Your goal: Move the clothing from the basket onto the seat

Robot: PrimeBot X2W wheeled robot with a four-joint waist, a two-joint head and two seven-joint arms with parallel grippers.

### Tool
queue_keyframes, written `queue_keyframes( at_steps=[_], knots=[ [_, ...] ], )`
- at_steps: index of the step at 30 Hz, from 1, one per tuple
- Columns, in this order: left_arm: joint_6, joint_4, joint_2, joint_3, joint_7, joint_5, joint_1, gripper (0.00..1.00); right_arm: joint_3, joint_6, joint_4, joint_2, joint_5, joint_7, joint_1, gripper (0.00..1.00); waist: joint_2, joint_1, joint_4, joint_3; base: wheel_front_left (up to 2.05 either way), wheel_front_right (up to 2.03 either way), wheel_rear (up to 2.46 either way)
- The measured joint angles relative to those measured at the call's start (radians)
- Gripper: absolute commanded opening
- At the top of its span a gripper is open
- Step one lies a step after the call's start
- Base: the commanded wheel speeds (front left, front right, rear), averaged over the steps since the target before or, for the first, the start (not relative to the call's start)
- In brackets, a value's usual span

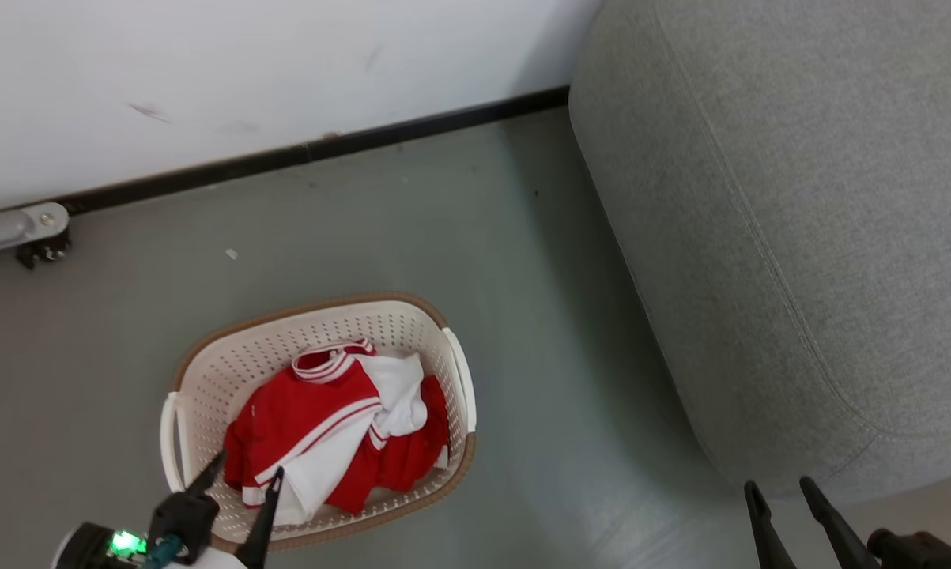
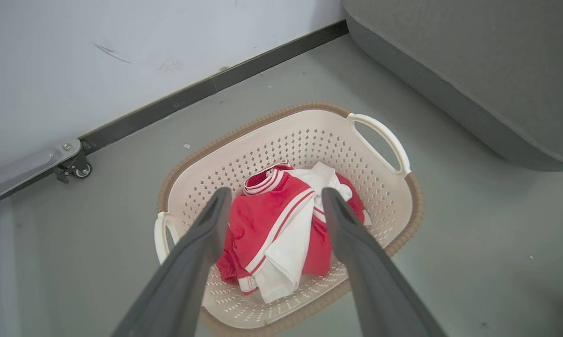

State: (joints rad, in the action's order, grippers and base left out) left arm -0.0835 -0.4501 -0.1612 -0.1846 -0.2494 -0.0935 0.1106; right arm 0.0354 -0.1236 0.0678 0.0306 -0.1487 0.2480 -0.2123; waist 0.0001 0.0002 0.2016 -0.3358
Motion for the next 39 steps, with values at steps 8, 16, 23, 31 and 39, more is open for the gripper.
queue_keyframes(
  at_steps=[8,16,23,31,39],
  knots=[
    [-0.009,-0.059,-0.048,0.015,0.000,0.003,0.084,1.00,-0.020,0.000,-0.058,0.000,-0.022,0.000,0.037,1.00,0.0000,0.0000,0.037,-0.085,0.00,0.00,0.00],
    [-0.019,-0.128,-0.095,-0.011,0.000,0.044,0.158,1.00,-0.058,0.000,-0.135,0.000,-0.049,0.002,0.080,1.00,0.0000,-0.0001,0.071,-0.168,0.00,0.00,0.00],
    [-0.026,-0.168,-0.133,-0.038,0.000,0.075,0.224,1.00,-0.089,0.000,-0.195,0.000,-0.065,0.003,0.100,1.00,0.0000,-0.0001,0.100,-0.237,0.00,0.00,0.00],
    [-0.035,-0.228,-0.179,-0.067,0.000,0.108,0.296,1.00,-0.124,0.000,-0.218,0.000,-0.072,0.003,0.117,1.00,0.0000,0.0000,0.129,-0.310,0.00,0.00,0.00],
    [-0.043,-0.273,-0.202,-0.131,0.016,0.165,0.381,1.00,-0.155,0.000,-0.236,0.000,-0.086,0.003,0.138,1.00,0.0000,-0.0001,0.158,-0.373,0.00,0.00,0.00]
  ],
)
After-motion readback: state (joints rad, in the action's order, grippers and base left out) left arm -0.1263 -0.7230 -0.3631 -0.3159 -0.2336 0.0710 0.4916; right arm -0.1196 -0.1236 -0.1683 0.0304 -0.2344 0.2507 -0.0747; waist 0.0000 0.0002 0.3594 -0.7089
